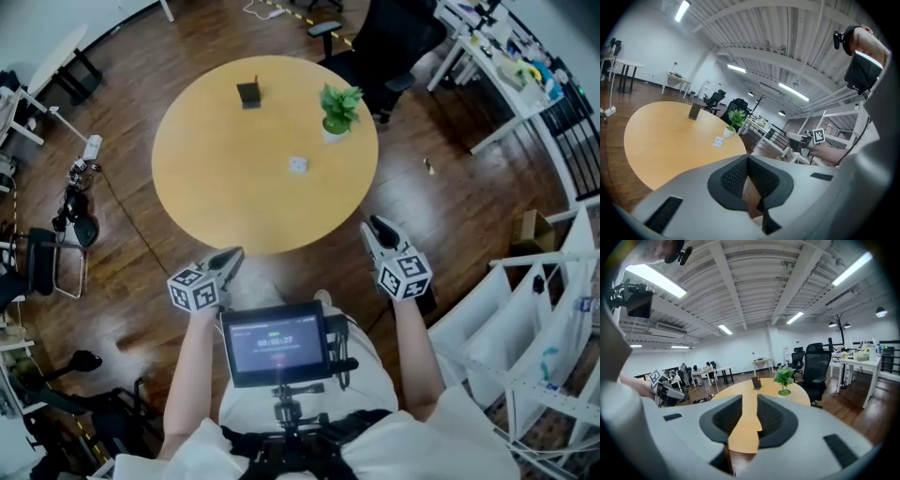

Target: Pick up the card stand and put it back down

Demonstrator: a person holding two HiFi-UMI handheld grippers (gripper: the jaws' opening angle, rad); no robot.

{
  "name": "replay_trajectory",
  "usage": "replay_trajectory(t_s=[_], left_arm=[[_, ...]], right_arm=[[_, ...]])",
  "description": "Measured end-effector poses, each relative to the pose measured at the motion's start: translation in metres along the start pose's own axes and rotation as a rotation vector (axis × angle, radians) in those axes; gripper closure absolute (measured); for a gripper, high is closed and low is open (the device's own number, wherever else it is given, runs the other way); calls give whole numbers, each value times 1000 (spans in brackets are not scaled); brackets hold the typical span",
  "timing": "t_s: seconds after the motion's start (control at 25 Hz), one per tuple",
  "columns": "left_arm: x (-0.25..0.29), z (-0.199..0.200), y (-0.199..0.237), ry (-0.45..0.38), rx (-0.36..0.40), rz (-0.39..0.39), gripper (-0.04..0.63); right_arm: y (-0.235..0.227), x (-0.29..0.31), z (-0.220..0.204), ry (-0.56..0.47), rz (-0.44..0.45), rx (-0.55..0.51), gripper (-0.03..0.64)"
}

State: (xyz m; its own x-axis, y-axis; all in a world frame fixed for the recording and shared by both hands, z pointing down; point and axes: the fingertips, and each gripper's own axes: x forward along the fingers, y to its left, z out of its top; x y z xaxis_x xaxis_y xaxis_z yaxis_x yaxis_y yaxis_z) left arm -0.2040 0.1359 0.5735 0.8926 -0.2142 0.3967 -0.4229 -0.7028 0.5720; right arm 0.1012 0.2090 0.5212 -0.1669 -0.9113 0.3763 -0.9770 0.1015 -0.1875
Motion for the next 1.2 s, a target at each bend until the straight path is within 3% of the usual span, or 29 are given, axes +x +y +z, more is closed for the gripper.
replay_trajectory(t_s=[0.4, 0.84, 1.2], left_arm=[[8, -20, -46, -59, -12, 33, 595], [2, -71, -91, -88, -66, 84, 595], [1, -69, -88, -85, -74, 57, 595]], right_arm=[[-37, -56, -39, 14, 16, 25, 505], [-53, -81, -65, 25, 84, 77, 505], [-33, -82, -45, -25, 113, 94, 505]])
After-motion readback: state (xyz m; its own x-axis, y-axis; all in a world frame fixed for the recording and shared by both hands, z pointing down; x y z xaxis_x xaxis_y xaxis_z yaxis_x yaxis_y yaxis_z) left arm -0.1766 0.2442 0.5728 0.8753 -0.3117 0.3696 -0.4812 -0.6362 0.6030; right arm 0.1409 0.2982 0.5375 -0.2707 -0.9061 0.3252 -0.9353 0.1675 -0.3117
